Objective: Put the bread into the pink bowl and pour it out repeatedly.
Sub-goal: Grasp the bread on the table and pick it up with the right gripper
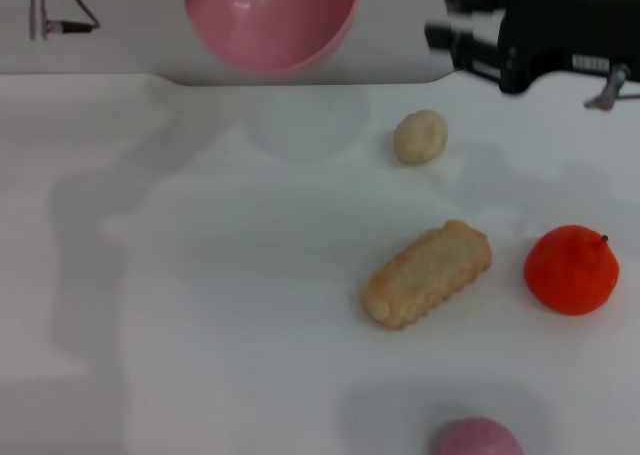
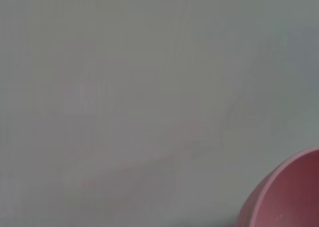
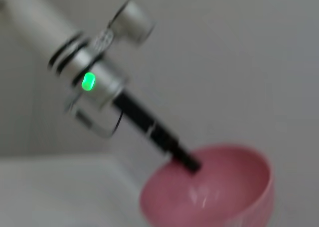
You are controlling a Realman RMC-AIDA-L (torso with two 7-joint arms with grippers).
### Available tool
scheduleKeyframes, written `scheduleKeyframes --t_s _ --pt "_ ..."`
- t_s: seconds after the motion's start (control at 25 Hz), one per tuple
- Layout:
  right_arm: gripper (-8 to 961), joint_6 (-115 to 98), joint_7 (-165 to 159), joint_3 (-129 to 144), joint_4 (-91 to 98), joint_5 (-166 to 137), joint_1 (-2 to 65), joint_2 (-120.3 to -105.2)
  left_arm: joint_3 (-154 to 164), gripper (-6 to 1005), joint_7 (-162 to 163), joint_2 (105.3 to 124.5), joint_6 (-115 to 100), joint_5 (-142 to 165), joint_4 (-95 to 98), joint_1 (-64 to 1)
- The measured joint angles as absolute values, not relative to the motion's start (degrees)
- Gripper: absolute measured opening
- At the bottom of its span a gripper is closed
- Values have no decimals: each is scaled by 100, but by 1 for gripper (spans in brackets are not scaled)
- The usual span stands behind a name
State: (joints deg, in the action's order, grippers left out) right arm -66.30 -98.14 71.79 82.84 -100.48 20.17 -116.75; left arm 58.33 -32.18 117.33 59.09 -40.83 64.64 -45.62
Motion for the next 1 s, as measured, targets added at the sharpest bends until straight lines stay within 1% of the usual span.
scheduleKeyframes --t_s 0.08,0.16,0.28,0.36,0.44,0.48,0.56,0.64,0.76,0.84,1.0 --pt "501 -7154 -10346 7097 8531 -10678 2180 -11625 5817 45 -3222 11729 6008 -4105 6476 -4464" --pt "503 -7712 -10724 6985 8667 -11117 2383 -11543 5816 45 -3225 11726 6045 -4111 6478 -4418" --pt "505 -8594 -11459 6840 8752 -12011 2901 -11345 5814 45 -3226 11703 6127 -4118 6478 -4381" --pt "507 -8929 -11710 6795 8706 -12390 3173 -11263 5813 45 -3230 11692 6162 -4122 6478 -4365" --pt "509 -9247 -11884 6726 8562 -12888 3490 -11242 5811 45 -3261 11694 6161 -4124 6461 -4349" --pt "510 -9363 -11917 6714 8498 -13115 3612 -11259 5811 45 -3275 11701 6159 -4124 6453 -4346" --pt "512 -9559 -11930 6712 8337 -13590 3871 -11346 5809 45 -3323 11727 6150 -4124 6429 -4342" --pt "514 -9716 -11896 6753 8112 -14025 4121 -11454 5815 45 -3336 11735 6155 -4124 6429 -4341" --pt "517 -9938 -11736 6886 7623 -14545 4545 -11658 5848 45 -3339 11746 6184 -4128 6427 -4342" --pt "519 -10007 -11608 7013 7304 -14734 4744 -11756 5856 45 -3340 11751 6212 -4128 6422 -4341" --pt "637 -9961 -11427 7271 6777 -14827 5019 -11821 5906 46 -3342 11776 6225 -4135 6417 -4285"
